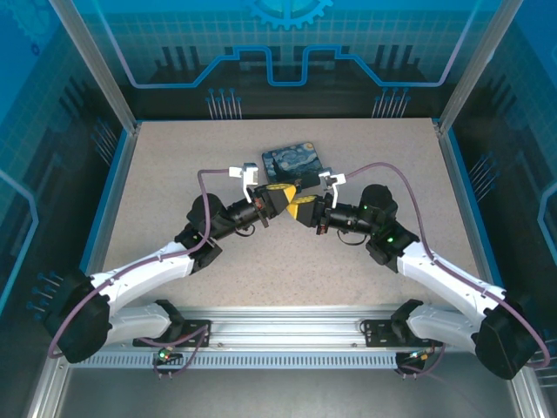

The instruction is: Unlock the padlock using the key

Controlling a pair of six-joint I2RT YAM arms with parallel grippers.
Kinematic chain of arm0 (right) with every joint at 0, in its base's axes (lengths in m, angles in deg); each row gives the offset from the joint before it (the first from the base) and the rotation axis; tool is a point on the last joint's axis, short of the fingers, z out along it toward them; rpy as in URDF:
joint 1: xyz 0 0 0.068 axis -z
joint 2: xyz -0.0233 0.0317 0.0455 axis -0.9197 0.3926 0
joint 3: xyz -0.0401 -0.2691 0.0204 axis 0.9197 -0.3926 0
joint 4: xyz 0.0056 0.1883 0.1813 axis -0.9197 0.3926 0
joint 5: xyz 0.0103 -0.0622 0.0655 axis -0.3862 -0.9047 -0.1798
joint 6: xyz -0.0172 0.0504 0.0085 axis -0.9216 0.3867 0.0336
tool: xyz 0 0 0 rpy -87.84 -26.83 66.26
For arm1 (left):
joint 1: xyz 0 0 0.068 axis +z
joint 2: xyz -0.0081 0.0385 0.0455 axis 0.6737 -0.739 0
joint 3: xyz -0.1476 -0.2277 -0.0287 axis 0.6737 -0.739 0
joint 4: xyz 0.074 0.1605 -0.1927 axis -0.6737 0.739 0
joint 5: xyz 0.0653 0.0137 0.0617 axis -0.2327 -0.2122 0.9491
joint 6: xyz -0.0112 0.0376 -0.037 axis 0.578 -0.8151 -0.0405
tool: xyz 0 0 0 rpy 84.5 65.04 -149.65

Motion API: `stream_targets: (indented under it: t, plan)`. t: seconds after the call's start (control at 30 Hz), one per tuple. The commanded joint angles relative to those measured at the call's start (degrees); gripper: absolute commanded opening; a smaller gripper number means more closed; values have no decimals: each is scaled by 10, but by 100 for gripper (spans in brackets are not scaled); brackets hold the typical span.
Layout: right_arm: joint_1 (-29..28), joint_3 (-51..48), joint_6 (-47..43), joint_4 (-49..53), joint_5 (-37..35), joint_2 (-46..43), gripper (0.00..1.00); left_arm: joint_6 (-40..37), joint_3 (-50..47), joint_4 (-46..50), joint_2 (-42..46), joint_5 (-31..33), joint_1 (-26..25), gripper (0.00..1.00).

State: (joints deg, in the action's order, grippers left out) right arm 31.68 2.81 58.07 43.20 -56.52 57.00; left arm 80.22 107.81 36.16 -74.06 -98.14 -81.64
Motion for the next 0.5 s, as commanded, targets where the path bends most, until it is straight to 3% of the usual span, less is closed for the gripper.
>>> stream_targets:
  t: [0.0, 0.33, 0.47]
  plan:
    - [-4, 8, -5, 8, -6, -15, 12, -3, 3, -21, 1, -2, -4, 3]
    - [-4, 8, -4, 8, -5, -12, 11, -2, 5, -20, 1, -3, -4, 3]
    - [-4, 9, -3, 9, -3, -11, 5, -2, 5, -19, 0, -3, -4, 4]
